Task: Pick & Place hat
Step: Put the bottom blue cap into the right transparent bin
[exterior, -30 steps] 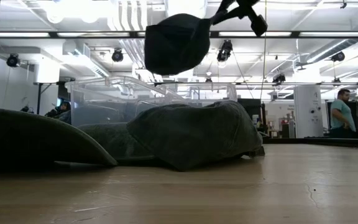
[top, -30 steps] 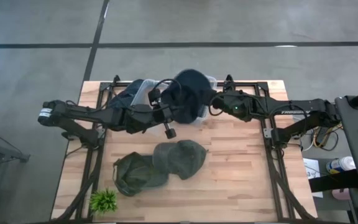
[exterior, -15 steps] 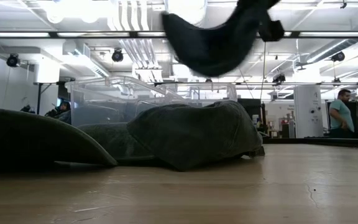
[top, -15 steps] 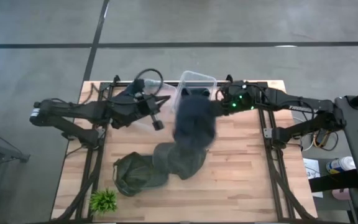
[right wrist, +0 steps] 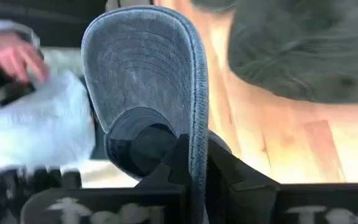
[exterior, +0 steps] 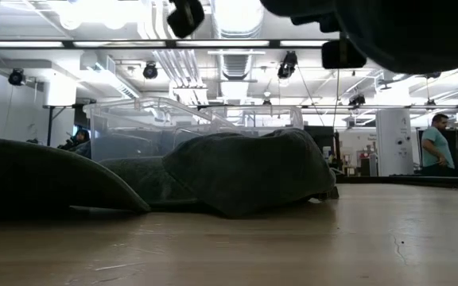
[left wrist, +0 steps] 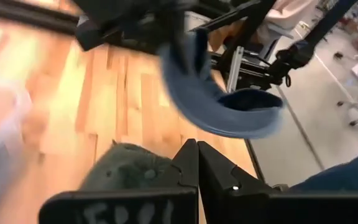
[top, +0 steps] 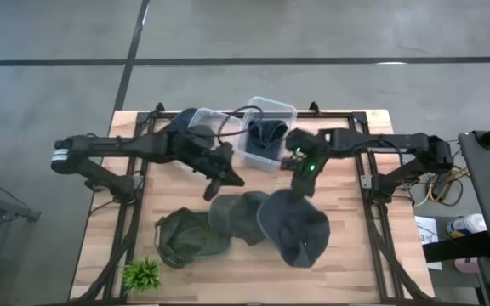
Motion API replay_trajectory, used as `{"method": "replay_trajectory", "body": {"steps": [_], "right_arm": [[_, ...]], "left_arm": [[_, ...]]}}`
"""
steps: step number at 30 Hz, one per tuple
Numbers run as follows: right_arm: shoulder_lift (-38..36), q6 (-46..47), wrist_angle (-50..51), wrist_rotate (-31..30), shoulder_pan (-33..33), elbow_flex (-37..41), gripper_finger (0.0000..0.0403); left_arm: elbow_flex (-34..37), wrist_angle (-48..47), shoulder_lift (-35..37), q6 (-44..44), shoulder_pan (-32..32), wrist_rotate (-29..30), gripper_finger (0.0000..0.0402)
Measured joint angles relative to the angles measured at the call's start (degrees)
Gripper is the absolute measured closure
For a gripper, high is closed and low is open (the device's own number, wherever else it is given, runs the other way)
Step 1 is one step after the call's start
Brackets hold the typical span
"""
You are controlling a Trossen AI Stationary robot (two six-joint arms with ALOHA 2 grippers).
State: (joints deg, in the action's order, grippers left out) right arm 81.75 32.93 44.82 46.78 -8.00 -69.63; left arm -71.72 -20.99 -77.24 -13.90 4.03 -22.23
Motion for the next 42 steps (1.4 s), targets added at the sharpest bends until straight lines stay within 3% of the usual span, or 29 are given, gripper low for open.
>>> {"method": "replay_trajectory", "body": {"steps": [4, 8, 12, 19, 42], "right_arm": [[2.6, -3.6, 0.4, -1.7, 3.3, -2.7, 0.039], [3.7, -6.6, 3.8, -7.4, 6.3, -6.2, 0.039], [3.3, -7.7, 6.5, -12.3, 7.4, -8.5, 0.039], [3.5, -8.7, 8.4, -16.7, 7.4, -9.4, 0.039], [3.1, -6.1, 9.4, -18.3, 9.3, -9.5, 0.039]], "left_arm": [[0.1, 4.3, -3.2, -7.5, 0.0, -3.5, 0.0378], [0.1, 11.6, -5.2, -16.3, -0.2, -8.1, 0.0324], [0.1, 12.5, -6.9, -22.2, -0.2, -10.4, 0.0278], [0.1, 21.1, -11.2, -33.1, -0.7, -14.8, 0.0262], [0.1, 20.6, -17.1, -28.2, -1.3, -10.6, 0.0262]]}}
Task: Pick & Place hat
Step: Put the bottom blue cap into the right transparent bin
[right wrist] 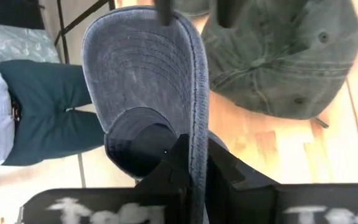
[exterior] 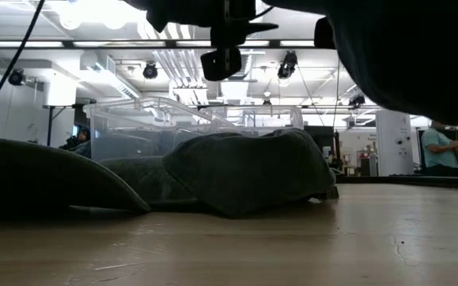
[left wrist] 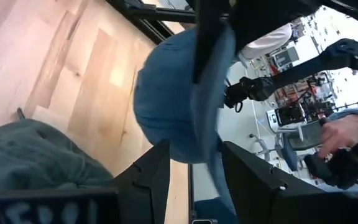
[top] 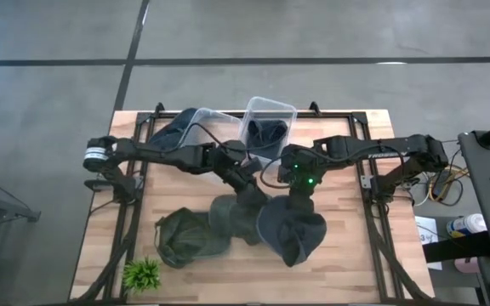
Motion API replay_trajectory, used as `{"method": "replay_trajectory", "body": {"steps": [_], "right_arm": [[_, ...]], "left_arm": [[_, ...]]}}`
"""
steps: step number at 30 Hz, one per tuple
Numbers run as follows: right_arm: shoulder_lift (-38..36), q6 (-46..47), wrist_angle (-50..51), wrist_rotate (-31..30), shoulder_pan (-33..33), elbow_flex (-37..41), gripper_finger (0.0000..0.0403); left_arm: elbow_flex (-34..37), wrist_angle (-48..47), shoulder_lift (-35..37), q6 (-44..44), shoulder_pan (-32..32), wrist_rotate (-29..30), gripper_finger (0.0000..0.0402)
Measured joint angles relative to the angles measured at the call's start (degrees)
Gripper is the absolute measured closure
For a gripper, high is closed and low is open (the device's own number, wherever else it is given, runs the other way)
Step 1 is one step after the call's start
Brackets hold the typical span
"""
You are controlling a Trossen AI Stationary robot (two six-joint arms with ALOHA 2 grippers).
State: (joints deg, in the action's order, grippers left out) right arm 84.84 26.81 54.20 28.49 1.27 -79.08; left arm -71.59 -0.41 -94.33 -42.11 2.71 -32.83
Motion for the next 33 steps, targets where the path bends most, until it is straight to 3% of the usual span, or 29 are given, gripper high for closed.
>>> {"method": "replay_trajectory", "body": {"steps": [10, 17, 21, 28, 33], "right_arm": [[0.1, -0.2, -0.5, -1.2, -0.1, 0.0, 0.039], [0.3, 0.9, -1.6, -0.3, 0.0, 0.0, 0.039], [0.2, 3.1, -1.9, -0.3, 0.0, -0.3, 0.0388], [-2.3, 4.9, 1.5, -4.0, 1.1, -1.0, 0.0337], [-6.5, 8.2, 2.9, -11.8, 1.1, -1.0, 0.0296]], "left_arm": [[0.0, 6.2, -2.5, 0.5, -2.9, -2.9, 0.0271], [0.0, 5.7, -3.2, 3.8, -3.3, -2.8, 0.0381], [0.1, 5.5, -3.6, 4.7, -3.3, -2.9, 0.0391], [2.4, 2.9, -2.7, 5.8, -3.4, -1.1, 0.0397], [5.5, 2.9, -1.7, 3.6, -3.7, -0.7, 0.0397]]}}
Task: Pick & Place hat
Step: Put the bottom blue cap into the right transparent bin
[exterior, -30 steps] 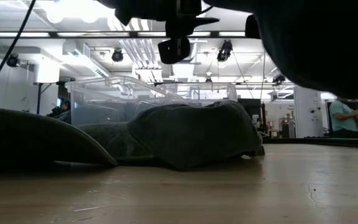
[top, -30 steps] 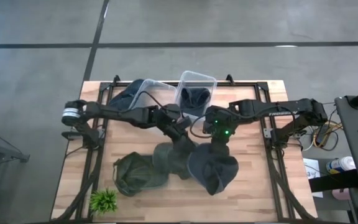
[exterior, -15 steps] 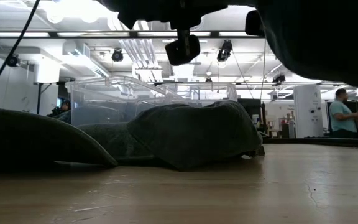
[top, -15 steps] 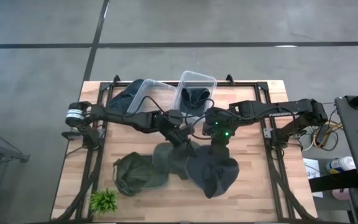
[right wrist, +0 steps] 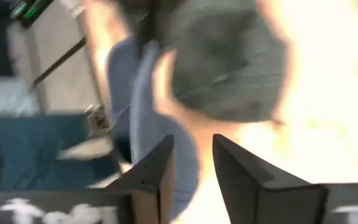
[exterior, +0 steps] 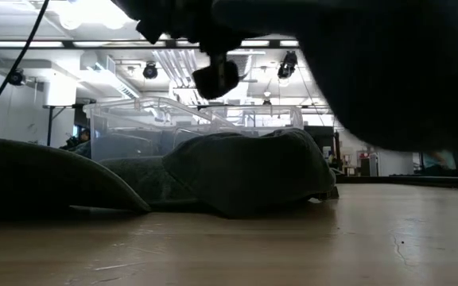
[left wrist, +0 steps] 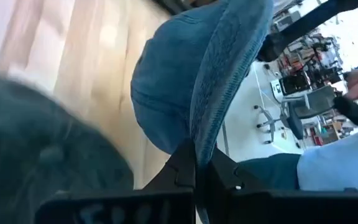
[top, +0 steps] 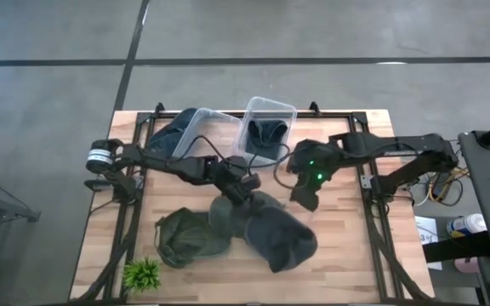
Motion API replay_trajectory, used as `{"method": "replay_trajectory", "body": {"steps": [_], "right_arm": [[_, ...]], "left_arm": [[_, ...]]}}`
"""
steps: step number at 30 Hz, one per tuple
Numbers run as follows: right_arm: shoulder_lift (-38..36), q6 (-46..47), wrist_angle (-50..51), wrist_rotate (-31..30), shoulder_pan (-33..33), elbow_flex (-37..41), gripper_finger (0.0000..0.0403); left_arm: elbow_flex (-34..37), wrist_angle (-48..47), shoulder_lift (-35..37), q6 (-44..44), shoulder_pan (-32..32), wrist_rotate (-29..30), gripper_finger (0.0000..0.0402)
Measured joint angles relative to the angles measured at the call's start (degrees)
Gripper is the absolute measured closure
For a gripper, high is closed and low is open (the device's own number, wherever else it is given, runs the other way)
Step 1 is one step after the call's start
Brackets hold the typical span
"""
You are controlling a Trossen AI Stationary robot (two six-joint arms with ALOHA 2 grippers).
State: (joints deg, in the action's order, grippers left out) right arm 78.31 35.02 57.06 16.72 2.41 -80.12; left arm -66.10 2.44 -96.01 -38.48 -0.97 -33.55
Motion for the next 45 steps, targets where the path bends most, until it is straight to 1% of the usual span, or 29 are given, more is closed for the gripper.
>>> {"method": "replay_trajectory", "body": {"steps": [4, 8, 13, 15, 17, 19, 22, 23, 25, 28, 30, 32, 36, 39, 41, 45], "right_arm": [[-5.4, 6.1, 6.5, -9.3, 2.4, 0.5, 0.0275], [-9.1, 12.8, 12.4, -16.4, 9.1, 2.6, 0.027], [-11.2, 22.1, 15.5, -23.4, 19.3, 7.0, 0.0283], [-11.2, 25.4, 15.8, -27.8, 22.5, 8.3, 0.029], [-11.1, 29.0, 16.0, -34.1, 24.8, 9.1, 0.0296], [-11.0, 31.8, 16.3, -40.7, 25.9, 9.3, 0.0302], [-10.6, 35.1, 16.3, -51.2, 25.2, 9.4, 0.0312], [-10.6, 35.8, 16.4, -54.1, 24.6, 9.4, 0.0315], [-10.7, 36.6, 16.3, -57.3, 22.5, 9.2, 0.0324], [-10.7, 36.6, 16.4, -57.5, 19.1, 9.2, 0.0338], [-10.7, 36.5, 15.7, -58.7, 17.0, 9.2, 0.0345], [-10.7, 34.9, 14.2, -58.5, 14.0, 9.2, 0.0352], [-10.6, 31.7, 10.9, -53.9, 7.9, 10.3, 0.0363], [-10.1, 28.2, 6.0, -50.6, 3.2, 11.4, 0.0369], [-9.4, 24.5, 0.9, -46.5, -0.1, 12.6, 0.0374], [-6.8, 17.6, -10.4, -40.7, -5.2, 15.1, 0.0382]], "left_arm": [[2.4, 2.5, 2.1, -3.9, -0.8, 2.6, 0.0397], [5.2, 7.0, 6.7, -9.3, -0.9, 8.3, 0.0397], [9.4, 11.6, 13.0, -17.8, 1.3, 22.1, 0.0397], [10.9, 13.2, 15.7, -21.2, 2.0, 27.4, 0.0397], [12.9, 13.8, 17.6, -24.4, 2.5, 32.0, 0.0397], [14.7, 15.5, 18.9, -27.2, 2.9, 35.2, 0.0397], [16.7, 20.6, 20.0, -31.2, 3.2, 37.4, 0.0397], [17.0, 20.7, 20.3, -32.0, 3.2, 37.8, 0.0397], [17.5, 20.7, 20.4, -32.6, 3.2, 38.6, 0.0397], [17.9, 20.4, 20.0, -33.2, 3.2, 38.8, 0.0396], [17.8, 21.3, 20.0, -33.2, 3.2, 38.8, 0.0393], [17.7, 21.6, 20.1, -33.0, 3.2, 39.0, 0.0393], [17.7, 23.3, 20.1, -32.0, 3.2, 39.7, 0.0396], [17.7, 24.7, 20.1, -31.6, 3.7, 39.7, 0.0395], [17.7, 24.8, 20.1, -31.0, 3.9, 39.7, 0.0395], [17.7, 26.4, 20.1, -30.0, 4.0, 39.7, 0.0395]]}}
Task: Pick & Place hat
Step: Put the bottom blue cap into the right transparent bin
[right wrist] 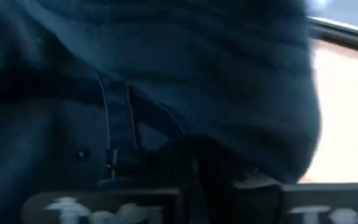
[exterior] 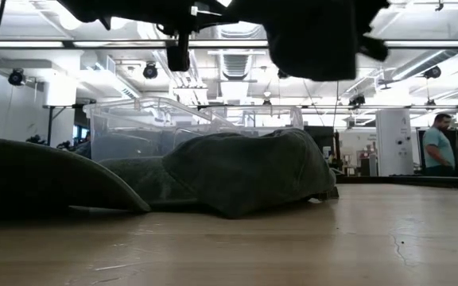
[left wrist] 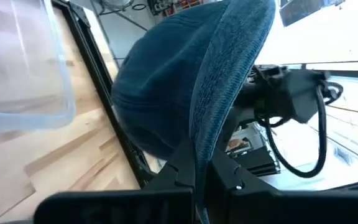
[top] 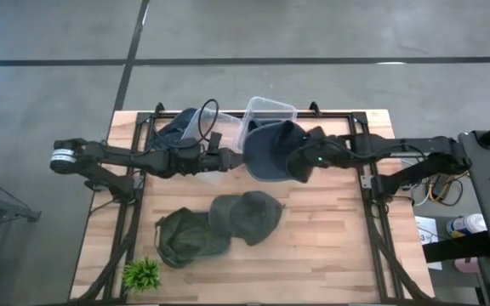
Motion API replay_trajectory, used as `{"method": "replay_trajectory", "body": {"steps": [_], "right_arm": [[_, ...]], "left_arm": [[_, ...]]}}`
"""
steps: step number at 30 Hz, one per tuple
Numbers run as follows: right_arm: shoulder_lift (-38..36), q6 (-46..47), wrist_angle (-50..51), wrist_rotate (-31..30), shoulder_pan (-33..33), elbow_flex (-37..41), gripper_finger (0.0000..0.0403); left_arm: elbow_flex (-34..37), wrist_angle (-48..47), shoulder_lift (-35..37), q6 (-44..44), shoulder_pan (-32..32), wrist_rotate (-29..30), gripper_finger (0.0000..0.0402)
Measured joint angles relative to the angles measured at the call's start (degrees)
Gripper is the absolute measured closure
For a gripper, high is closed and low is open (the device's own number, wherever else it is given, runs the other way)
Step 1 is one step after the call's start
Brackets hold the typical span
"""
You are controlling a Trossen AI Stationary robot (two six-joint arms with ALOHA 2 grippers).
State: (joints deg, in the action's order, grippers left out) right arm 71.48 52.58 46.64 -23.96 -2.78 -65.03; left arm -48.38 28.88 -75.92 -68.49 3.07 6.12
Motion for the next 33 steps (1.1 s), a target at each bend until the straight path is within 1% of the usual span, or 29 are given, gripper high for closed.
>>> {"method": "replay_trajectory", "body": {"steps": [4, 6, 10, 13, 21, 25, 29, 31, 33], "right_arm": [[3.0, -5.4, -10.6, 7.1, -3.1, 0.3, 0.0385], [4.5, -7.2, -12.8, 10.1, -3.6, -1.3, 0.0385], [6.9, -9.3, -11.7, 13.3, -3.4, -6.1, 0.0385], [8.4, -9.4, -10.0, 15.0, -3.3, -9.3, 0.0385], [12.8, -10.7, -9.4, 16.0, -3.3, -12.7, 0.0385], [13.4, -13.6, -7.1, 16.1, -3.3, -15.2, 0.0385], [11.3, -16.0, 2.0, 15.5, -3.1, -20.7, 0.0385], [10.0, -16.4, 9.0, 12.5, -2.9, -23.0, 0.0385], [9.5, -16.3, 13.8, 8.8, -2.8, -23.9, 0.0385]], "left_arm": [[0.0, -0.4, 0.0, 0.9, 0.1, 0.0, 0.0395], [0.0, -0.5, 0.0, 1.8, 0.2, 0.0, 0.0395], [0.0, -2.4, 0.0, 3.3, 0.6, 0.2, 0.0395], [0.0, -4.7, 0.0, 4.3, 1.2, 1.3, 0.0395], [0.1, -5.1, 0.0, 6.3, 3.6, 1.5, 0.0395], [0.1, -5.6, 0.1, 8.0, 3.9, 1.4, 0.0395], [-0.1, -5.7, 0.2, 9.1, 4.2, 2.3, 0.0394], [-0.1, -6.3, 0.3, 9.9, 4.5, 2.7, 0.0394], [-0.1, -6.3, 0.9, 10.0, 4.9, 2.5, 0.0394]]}}
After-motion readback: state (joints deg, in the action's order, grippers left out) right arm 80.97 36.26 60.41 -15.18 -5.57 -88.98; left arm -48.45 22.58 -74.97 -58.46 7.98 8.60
